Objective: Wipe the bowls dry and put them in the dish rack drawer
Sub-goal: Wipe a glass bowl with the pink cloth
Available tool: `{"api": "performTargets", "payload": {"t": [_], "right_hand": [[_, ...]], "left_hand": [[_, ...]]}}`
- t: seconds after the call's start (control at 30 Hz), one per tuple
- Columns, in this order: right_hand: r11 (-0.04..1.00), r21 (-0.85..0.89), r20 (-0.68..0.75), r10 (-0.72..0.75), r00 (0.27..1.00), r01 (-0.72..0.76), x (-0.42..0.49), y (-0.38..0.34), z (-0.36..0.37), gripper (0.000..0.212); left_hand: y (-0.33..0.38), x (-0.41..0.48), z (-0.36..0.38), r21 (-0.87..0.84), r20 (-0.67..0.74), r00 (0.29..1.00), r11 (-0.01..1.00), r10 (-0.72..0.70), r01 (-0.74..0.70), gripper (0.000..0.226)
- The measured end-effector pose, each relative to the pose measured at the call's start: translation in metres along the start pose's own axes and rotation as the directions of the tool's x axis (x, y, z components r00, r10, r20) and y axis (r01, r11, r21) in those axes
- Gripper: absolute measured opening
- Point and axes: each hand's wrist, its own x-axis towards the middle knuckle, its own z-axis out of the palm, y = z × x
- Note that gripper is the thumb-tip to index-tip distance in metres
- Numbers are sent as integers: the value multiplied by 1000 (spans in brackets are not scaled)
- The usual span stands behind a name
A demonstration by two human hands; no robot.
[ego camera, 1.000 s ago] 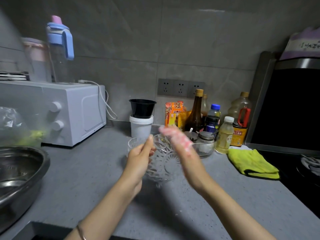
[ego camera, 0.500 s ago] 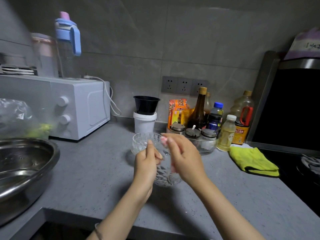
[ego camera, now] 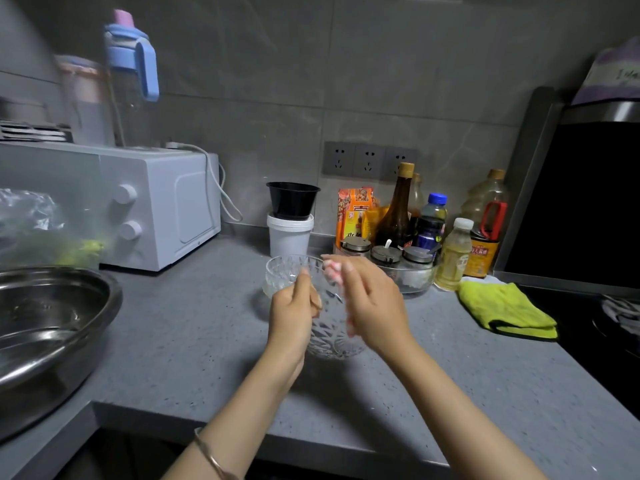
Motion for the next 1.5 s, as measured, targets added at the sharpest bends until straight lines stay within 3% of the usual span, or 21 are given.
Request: {"api": "performTargets", "payload": {"t": [0.07, 0.13, 0.2, 0.3, 0.5, 0.57, 0.7, 0.8, 0.9, 0.97, 1.03, 1.1, 1.17, 1.23, 1.33, 1.43, 1.5], "right_hand": [[916, 324, 44, 234, 971, -235, 3, 2, -5, 34], [710, 565, 116, 436, 892, -421, 2, -1, -12, 34], [566, 656, 146, 554, 819, -500, 0, -4, -20, 37], [601, 613, 95, 588, 803, -513, 2, -11, -29, 47], [838, 392, 127, 360, 924, -380, 10, -3, -28, 56], [869, 378, 91, 309, 947, -320, 8, -4, -24, 57], [906, 395, -42, 185, 982, -154, -5, 0, -13, 63], [952, 307, -134, 38, 990, 5, -27, -1, -5, 41], [988, -20, -100, -152, 983, 151, -47, -9, 7, 48], [904, -301, -59, -334, 941, 302, -47, -12, 12, 49], [836, -391, -28, -428, 903, 384, -33, -15, 8, 45], [906, -316, -76, -320, 944, 282, -18, -20, 0, 40], [992, -94, -109, -99, 989, 89, -8, -19, -7, 38], [980, 173, -58, 105, 993, -94, -3, -17, -12, 35], [728, 571, 81, 410, 908, -379, -3, -19, -20, 31], [502, 651, 173, 632, 756, -569, -9, -17, -20, 36], [479, 669, 150, 663, 734, -569, -9, -15, -21, 47]], "left_hand": [[1, 0, -4, -44, -25, 1000, 999, 6, -7, 50], [-5, 3, -8, -108, -13, 1000, 994, -15, 14, 46], [-9, 5, -10, -103, 22, 999, 993, -46, 49, 44], [-8, 8, -14, -40, 111, 990, 995, -82, 87, 45], [19, 5, -8, 190, 303, 940, 957, 153, -218, 52], [17, 1, -3, 203, 267, 940, 941, 212, -270, 61], [18, -2, 0, 129, 118, 973, 968, 200, -215, 66], [18, 5, -5, -23, 2, 999, 998, 51, -51, 43], [21, 11, -7, -110, -70, 997, 994, -28, 21, 34], [21, 11, -6, -95, -26, 1000, 995, -10, 8, 38], [21, 6, -3, -47, 31, 999, 999, 9, -7, 36], [18, 3, -1, -29, 49, 998, 999, 40, -39, 36], [18, 0, 0, -7, 30, 999, 999, 33, -32, 42], [16, -1, -2, -55, -4, 1000, 998, 24, -25, 42], [16, -1, -8, -176, -31, 1000, 984, -1, -5, 30], [16, 1, -11, -221, 13, 999, 974, -46, 48, 36], [15, 4, -12, -154, 55, 997, 986, -53, 61, 34]]}}
